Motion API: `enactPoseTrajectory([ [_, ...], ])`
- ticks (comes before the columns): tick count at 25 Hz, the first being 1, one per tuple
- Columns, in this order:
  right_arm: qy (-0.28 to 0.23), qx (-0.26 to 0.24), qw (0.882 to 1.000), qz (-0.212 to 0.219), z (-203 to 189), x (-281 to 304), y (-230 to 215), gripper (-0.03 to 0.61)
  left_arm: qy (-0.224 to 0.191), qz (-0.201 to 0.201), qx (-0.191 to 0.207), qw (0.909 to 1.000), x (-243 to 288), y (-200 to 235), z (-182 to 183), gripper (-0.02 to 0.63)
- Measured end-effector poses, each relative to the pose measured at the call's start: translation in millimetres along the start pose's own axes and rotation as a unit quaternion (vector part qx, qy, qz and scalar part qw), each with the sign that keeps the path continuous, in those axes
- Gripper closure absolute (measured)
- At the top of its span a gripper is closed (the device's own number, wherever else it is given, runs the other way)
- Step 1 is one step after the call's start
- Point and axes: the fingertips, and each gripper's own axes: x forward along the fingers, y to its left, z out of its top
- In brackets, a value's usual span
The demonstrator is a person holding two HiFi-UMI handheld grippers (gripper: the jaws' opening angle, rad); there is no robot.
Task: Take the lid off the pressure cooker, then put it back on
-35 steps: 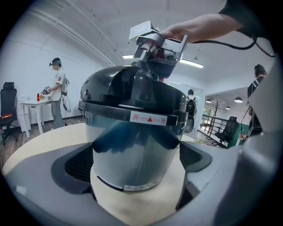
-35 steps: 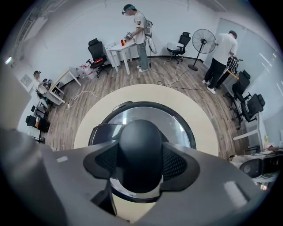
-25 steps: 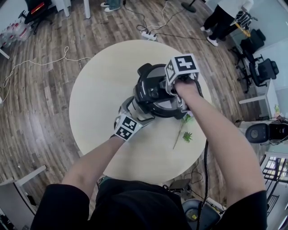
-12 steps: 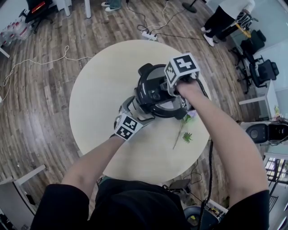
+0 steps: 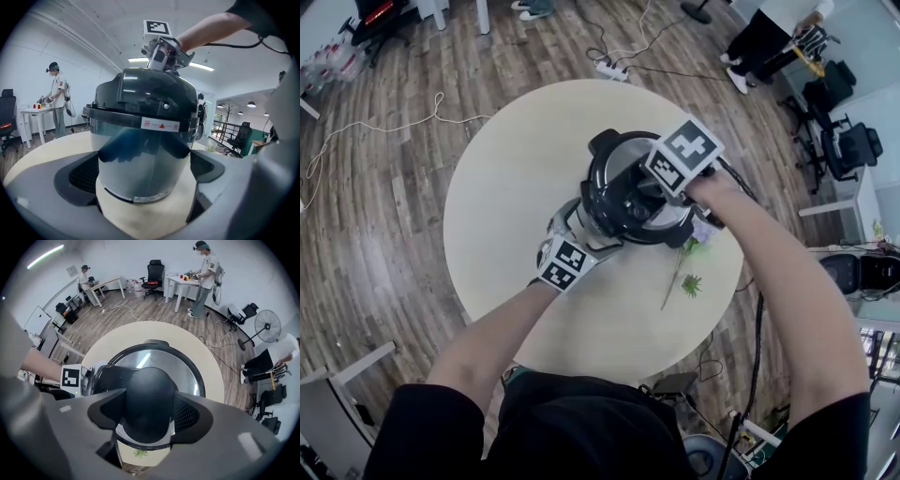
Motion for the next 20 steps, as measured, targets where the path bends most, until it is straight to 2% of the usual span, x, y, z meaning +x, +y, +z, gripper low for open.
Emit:
enactPoseTrajectory([
  [9, -0.012, 0.003, 1.000, -0.001, 2.1, 0.6, -1.2, 0.281, 0.020, -0.004, 0.001, 0.9998, 0.8, 2.2, -3.0, 0.032],
  [12, -0.036, 0.039, 0.999, -0.003, -1.1, 0.6, -3.5, 0.279, 0.036, -0.015, -0.011, 0.9992, -2.4, 2.9, -2.4, 0.050],
  [16, -0.072, 0.117, 0.990, 0.011, -16.9, -4.0, -4.2, 0.254, 0.053, -0.034, -0.031, 0.9975, -14.0, 3.3, -2.8, 0.103],
  [20, -0.099, 0.120, 0.988, -0.003, -47.1, -22.4, -2.1, 0.255, 0.031, -0.027, -0.025, 0.9988, -45.4, 5.7, 13.4, 0.210],
])
